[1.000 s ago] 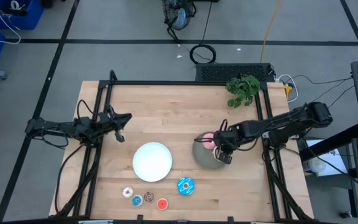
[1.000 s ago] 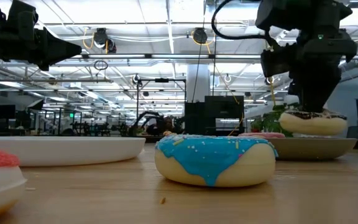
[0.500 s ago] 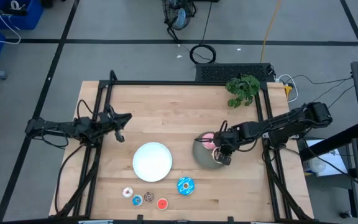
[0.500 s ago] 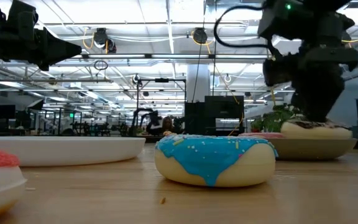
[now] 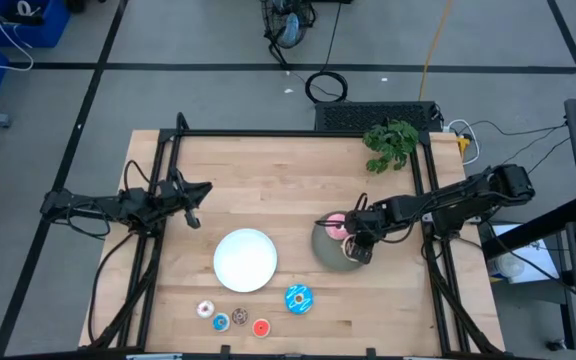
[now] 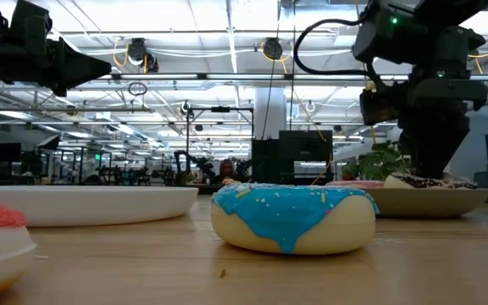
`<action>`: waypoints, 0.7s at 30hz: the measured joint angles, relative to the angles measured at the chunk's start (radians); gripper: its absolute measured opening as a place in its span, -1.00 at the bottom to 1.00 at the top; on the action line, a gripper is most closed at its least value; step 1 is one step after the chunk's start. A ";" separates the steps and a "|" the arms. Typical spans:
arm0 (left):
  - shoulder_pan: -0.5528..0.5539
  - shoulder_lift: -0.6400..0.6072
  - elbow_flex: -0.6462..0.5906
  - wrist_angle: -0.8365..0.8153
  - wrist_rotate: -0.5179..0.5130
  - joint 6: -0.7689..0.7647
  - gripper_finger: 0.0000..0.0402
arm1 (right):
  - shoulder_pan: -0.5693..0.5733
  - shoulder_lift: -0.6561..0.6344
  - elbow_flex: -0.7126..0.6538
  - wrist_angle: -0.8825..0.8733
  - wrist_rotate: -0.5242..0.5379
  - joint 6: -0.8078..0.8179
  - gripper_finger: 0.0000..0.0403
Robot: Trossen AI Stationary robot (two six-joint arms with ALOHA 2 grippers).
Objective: Pick & Place donuts
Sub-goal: Put the large black donut on the gray plate
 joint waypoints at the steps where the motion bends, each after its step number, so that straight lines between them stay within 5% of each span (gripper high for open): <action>1: 0.000 0.000 0.000 0.000 0.000 0.001 -0.81 | 0.000 0.000 0.000 -0.002 -0.009 0.000 -0.60; 12: 0.000 0.000 0.000 0.000 0.000 0.028 -0.81 | 0.000 0.000 0.000 -0.004 -0.019 0.006 0.04; 21: 0.000 0.000 0.000 0.001 0.000 0.027 -0.81 | 0.002 0.000 0.041 -0.098 -0.019 -0.026 0.17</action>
